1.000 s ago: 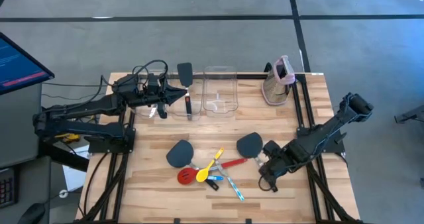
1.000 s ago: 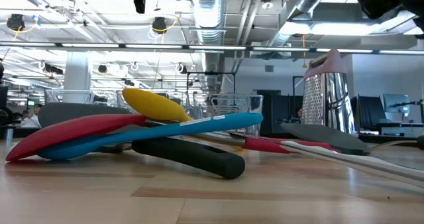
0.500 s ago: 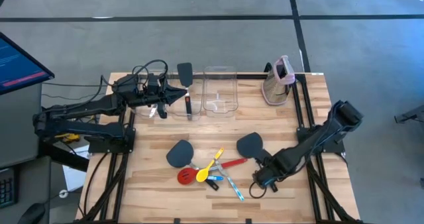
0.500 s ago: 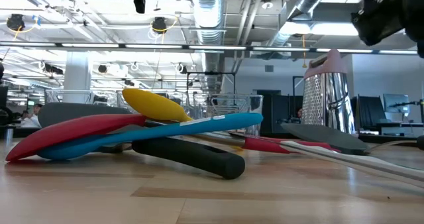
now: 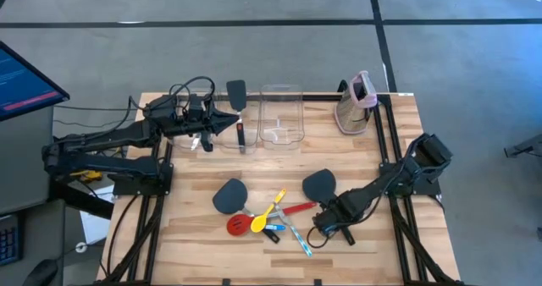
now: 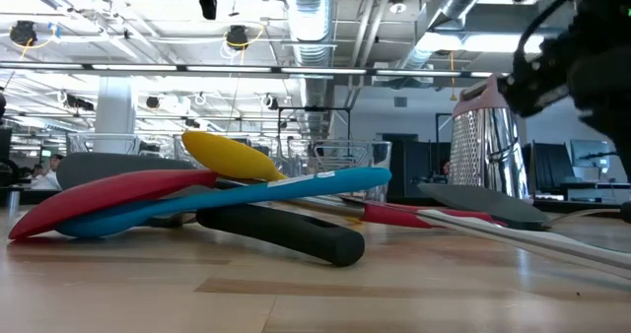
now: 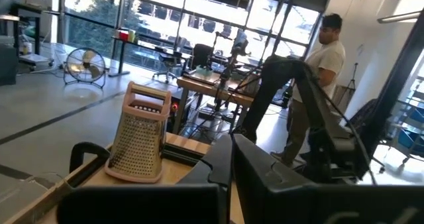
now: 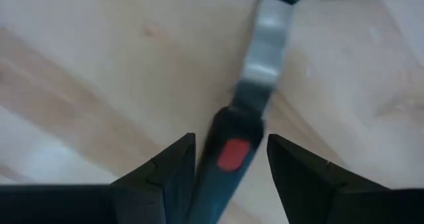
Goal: Pick & Place Kitchen Items
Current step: Put the black spatula into the middle transparent bin
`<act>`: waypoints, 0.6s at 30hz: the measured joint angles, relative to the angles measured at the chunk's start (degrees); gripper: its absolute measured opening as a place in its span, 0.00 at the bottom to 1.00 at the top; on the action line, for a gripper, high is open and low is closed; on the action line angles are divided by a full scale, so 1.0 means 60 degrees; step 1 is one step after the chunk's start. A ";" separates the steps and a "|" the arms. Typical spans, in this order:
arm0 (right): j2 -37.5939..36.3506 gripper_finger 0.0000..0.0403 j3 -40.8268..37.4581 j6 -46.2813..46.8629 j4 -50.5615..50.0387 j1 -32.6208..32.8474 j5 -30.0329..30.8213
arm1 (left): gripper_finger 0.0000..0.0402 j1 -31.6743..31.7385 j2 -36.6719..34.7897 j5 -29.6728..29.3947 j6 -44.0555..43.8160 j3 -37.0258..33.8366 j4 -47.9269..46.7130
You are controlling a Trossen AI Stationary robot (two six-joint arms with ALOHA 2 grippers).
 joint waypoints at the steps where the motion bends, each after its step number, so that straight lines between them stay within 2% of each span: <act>1: 0.0002 0.45 -0.0154 0.0002 0.0211 -0.0004 -0.0008 | 0.00 0.0000 0.0000 0.0082 -0.0001 0.0000 -0.0006; 8: -0.0207 0.44 -0.1066 -0.0001 0.1640 0.0054 -0.0083 | 0.00 0.0000 0.0000 0.0241 0.0000 0.0000 -0.0003; 18: -0.0180 0.27 -0.0975 0.0064 0.1201 0.0095 -0.0049 | 0.00 0.0000 0.0000 0.0241 -0.0003 0.0000 -0.0006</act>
